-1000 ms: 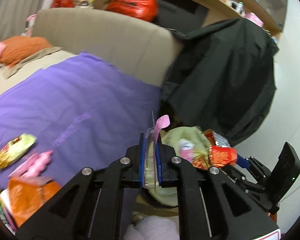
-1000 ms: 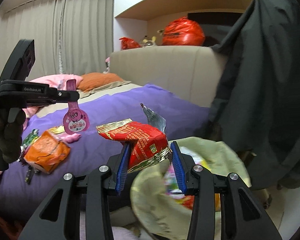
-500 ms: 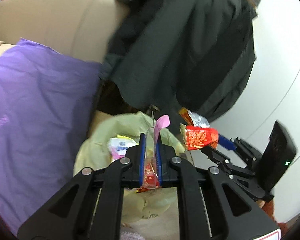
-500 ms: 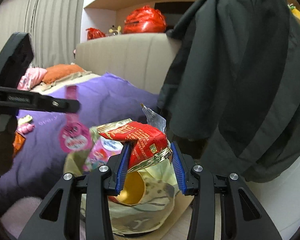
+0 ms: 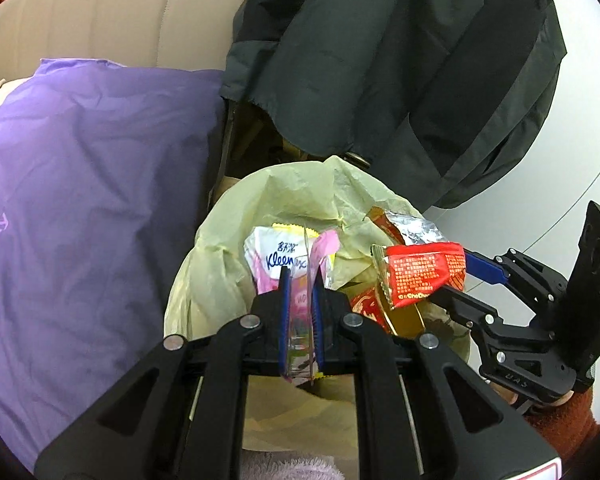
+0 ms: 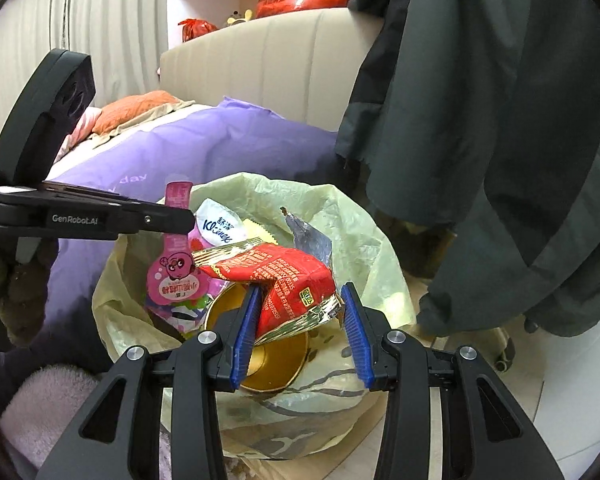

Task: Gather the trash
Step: 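Carry both items to the yellow trash bag and open both tools, then return both tools to the bed toward the remaining items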

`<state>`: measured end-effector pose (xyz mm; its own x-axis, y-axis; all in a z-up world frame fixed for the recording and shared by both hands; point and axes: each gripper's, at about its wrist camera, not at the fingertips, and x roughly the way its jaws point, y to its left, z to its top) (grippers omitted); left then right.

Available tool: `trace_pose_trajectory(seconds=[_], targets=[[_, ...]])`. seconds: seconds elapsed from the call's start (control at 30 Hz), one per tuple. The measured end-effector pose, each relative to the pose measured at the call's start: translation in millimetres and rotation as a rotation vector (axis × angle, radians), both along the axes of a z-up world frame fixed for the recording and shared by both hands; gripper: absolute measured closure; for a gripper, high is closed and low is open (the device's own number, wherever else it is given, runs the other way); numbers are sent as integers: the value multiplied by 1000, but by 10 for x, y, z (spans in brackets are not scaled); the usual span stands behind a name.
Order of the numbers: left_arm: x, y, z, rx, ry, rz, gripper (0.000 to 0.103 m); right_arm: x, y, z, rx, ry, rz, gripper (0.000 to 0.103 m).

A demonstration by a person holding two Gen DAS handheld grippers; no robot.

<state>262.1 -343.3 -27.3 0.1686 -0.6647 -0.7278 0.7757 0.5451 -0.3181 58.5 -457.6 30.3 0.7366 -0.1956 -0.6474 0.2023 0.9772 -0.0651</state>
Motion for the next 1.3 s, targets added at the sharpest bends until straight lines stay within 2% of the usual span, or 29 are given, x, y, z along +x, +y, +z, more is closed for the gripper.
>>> trace_pose_trajectory(seconds=[0.43, 0.53, 0.57, 0.6, 0.67, 0.77, 0.87, 1.07, 1.3], targets=[[-11, 94, 106, -51, 36, 0, 94, -4, 34, -9, -8, 4, -27, 63], [5, 136, 122, -76, 50, 6, 94, 14, -4, 6, 11, -12, -27, 55], [10, 148, 132, -87, 54, 7, 88, 30, -18, 4, 19, -8, -27, 54], [12, 162, 144, -101, 60, 5, 78, 47, -27, 7, 22, 0, -29, 53], [7, 196, 177, -127, 61, 7, 66, 56, -28, 19, 9, -5, -37, 47], [-5, 259, 229, -141, 50, 25, 64, 48, -2, 40, -13, -15, -43, 46], [-10, 382, 299, -152, 39, 59, 56, 23, 62, 78, -45, -15, -51, 46], [-47, 852, 485, -198, -5, 134, 53, -78, 270, 250, -76, -64, -57, 46], [-71, 1251, 558, -217, 17, 137, 51, -107, 418, 479, -88, -119, -109, 46]])
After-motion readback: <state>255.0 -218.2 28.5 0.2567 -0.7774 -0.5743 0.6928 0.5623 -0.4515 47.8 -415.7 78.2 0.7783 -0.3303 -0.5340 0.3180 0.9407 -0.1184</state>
